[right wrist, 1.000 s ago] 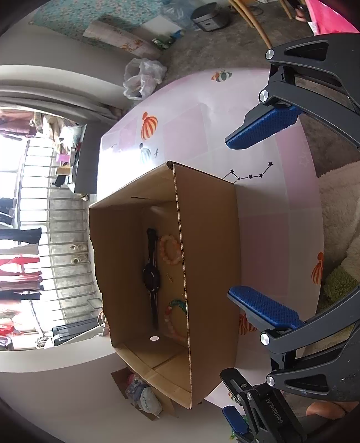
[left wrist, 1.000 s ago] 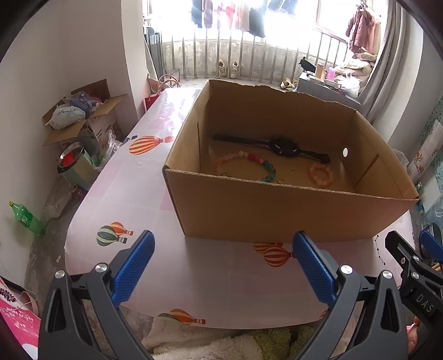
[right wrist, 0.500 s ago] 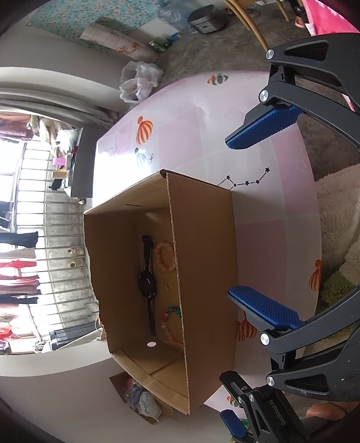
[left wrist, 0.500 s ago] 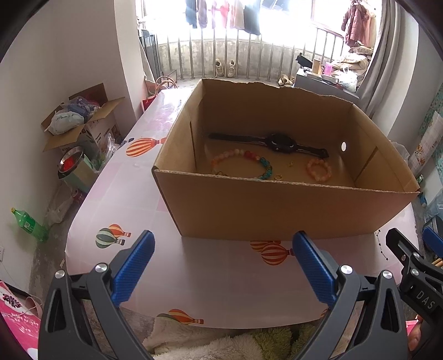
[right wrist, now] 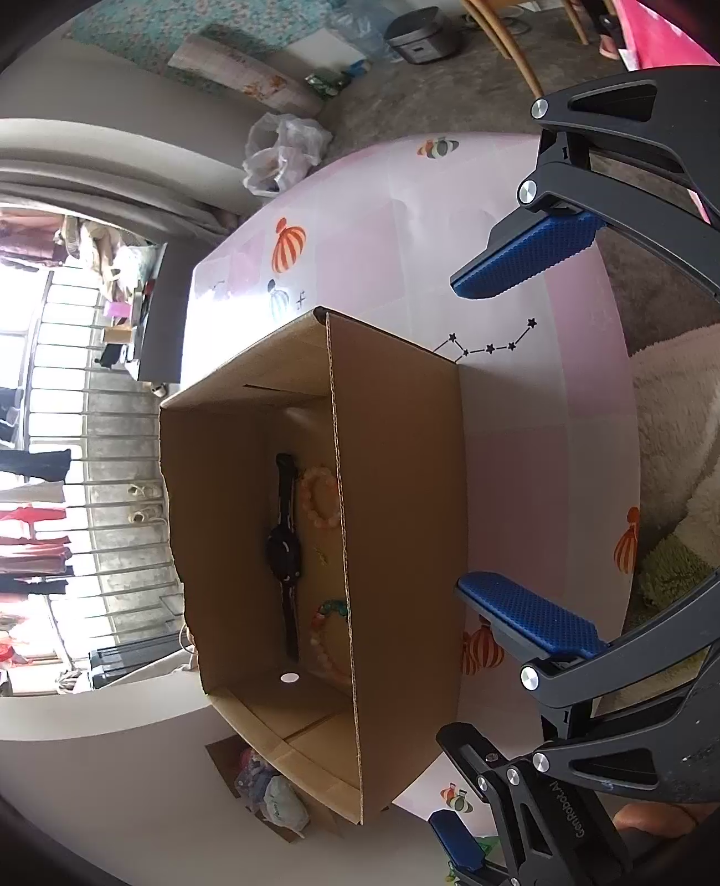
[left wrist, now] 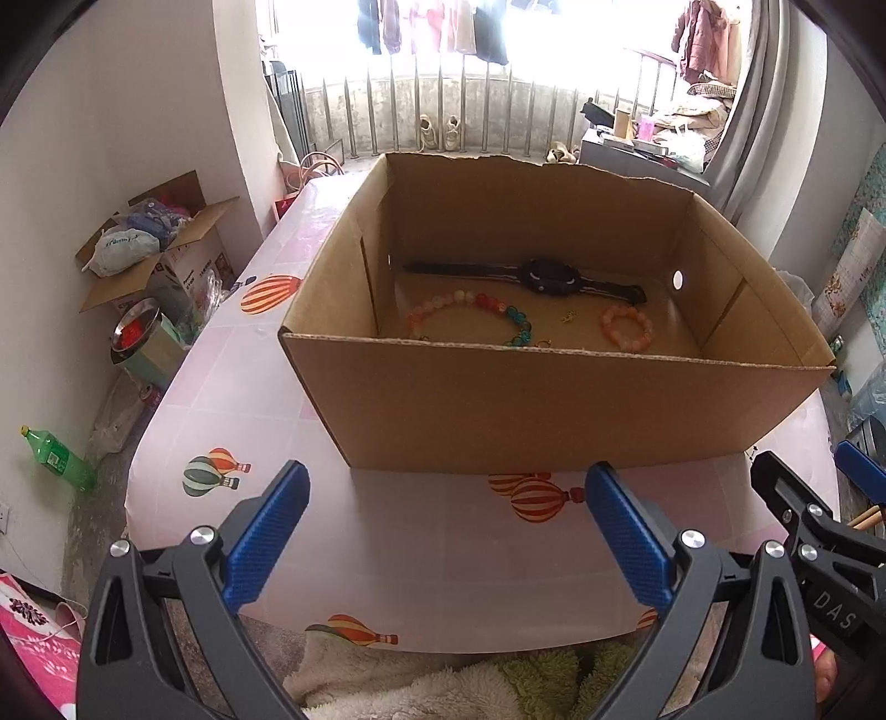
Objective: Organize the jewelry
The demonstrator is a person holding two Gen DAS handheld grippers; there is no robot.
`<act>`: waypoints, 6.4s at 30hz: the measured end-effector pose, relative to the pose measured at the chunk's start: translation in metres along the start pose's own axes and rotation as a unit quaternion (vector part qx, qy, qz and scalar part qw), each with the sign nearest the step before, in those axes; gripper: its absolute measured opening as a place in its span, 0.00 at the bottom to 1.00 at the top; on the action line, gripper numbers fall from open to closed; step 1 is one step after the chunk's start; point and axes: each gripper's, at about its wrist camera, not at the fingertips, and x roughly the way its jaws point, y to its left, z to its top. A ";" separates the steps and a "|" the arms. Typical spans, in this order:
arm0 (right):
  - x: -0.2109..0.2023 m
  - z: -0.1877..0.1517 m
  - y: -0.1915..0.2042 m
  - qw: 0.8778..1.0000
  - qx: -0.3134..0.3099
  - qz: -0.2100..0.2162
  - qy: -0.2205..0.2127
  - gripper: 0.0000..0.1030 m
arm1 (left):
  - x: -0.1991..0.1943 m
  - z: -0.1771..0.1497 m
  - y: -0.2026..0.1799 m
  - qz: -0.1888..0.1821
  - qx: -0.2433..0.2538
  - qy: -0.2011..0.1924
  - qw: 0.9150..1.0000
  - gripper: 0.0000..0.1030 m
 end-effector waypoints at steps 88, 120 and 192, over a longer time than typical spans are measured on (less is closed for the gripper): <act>0.012 -0.002 0.001 1.000 -0.004 0.001 0.021 0.92 | 0.012 -0.003 -0.004 0.004 0.013 0.017 1.000 0.95; 0.015 -0.006 0.002 1.000 0.000 0.002 0.024 0.92 | 0.012 -0.006 -0.001 0.005 0.013 0.019 1.000 0.95; 0.016 -0.006 0.000 1.000 0.003 0.005 0.029 0.92 | 0.010 -0.007 0.000 0.006 0.015 0.025 1.000 0.95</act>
